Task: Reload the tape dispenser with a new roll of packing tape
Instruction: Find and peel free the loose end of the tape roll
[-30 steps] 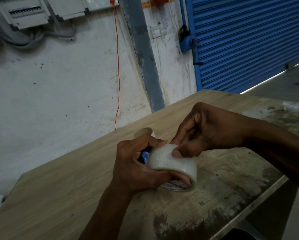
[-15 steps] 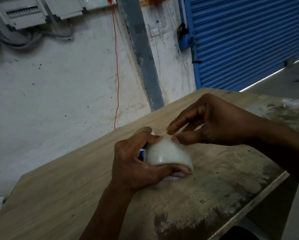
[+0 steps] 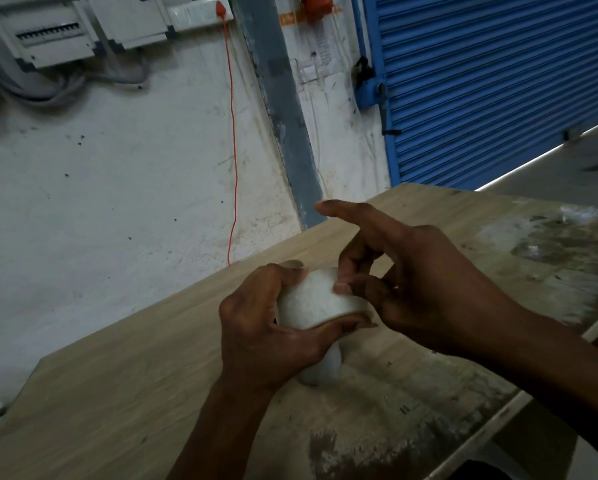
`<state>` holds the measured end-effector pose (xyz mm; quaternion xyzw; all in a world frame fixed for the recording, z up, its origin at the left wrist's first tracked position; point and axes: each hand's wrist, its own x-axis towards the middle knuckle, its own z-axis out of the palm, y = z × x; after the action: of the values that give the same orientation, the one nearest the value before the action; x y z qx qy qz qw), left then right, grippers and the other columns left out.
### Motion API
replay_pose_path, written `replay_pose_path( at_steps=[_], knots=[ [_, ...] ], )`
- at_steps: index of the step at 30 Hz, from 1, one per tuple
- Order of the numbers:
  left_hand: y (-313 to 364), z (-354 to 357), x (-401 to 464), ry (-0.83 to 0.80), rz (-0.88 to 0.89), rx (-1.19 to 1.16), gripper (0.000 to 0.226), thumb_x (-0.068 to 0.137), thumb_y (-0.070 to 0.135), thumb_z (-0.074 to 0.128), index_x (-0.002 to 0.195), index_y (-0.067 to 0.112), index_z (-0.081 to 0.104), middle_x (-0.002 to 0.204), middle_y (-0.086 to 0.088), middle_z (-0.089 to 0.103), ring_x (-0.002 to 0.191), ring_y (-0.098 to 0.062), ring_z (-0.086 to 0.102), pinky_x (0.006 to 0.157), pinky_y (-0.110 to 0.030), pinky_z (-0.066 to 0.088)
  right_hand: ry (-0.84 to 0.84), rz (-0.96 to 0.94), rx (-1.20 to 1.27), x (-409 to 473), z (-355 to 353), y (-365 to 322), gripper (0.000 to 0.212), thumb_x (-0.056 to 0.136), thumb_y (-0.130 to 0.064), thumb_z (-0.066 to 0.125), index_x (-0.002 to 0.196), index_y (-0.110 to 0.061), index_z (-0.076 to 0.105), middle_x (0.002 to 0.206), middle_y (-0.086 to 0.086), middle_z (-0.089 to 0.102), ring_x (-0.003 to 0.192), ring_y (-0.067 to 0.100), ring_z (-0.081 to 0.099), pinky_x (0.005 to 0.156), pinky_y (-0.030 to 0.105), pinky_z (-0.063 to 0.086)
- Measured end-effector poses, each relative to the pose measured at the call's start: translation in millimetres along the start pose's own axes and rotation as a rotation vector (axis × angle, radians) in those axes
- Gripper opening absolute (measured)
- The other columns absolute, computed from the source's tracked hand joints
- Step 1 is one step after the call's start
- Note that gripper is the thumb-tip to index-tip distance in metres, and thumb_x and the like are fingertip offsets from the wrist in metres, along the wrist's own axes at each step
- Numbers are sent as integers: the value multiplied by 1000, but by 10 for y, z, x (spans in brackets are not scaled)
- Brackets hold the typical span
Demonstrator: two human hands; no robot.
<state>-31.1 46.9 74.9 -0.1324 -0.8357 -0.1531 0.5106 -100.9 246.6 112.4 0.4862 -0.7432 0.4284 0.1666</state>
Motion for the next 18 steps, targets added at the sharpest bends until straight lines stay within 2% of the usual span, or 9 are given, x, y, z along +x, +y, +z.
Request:
replay_pose_path(
  at_steps=[4,7,9,12,18],
  knots=[
    [23,26,-7,-21,-3,0,72,63,61,86,96,-1,70,94,-8,72,89,-14,67,74,-16,51,-40,35,-21,0,-1,30,96,84,-18,77,157,-45,22,88,-22,67,93,-2,63,79,10,50],
    [17,49,-24,-22,-15,4,74,60,60,88,98,-2,71,95,-9,73,90,-15,68,77,-16,52,-26,68,-29,-32,5,9,93,84,-23,74,155,-50,21,88,-23,67,91,-1,62,73,18,53],
    [25,66,-37,-20,-27,-10,74,60,60,88,96,-2,71,94,-9,73,87,-16,70,76,-17,53,-20,64,-50,-45,42,-16,89,82,-26,70,152,-51,21,89,-22,64,88,2,59,70,30,55],
    [31,85,-46,-16,-47,-34,72,63,60,86,95,-2,71,93,-9,73,87,-15,69,78,-14,50,-40,56,-97,-47,72,2,93,78,-19,77,146,-51,22,90,-20,62,91,7,57,71,44,57],
    [26,118,-70,-37,-43,4,71,61,59,87,96,-1,72,93,-10,74,85,-18,71,76,-18,53,-93,71,-66,-78,98,47,82,72,-21,80,134,-44,32,88,-18,57,92,8,55,74,46,55]
  ],
)
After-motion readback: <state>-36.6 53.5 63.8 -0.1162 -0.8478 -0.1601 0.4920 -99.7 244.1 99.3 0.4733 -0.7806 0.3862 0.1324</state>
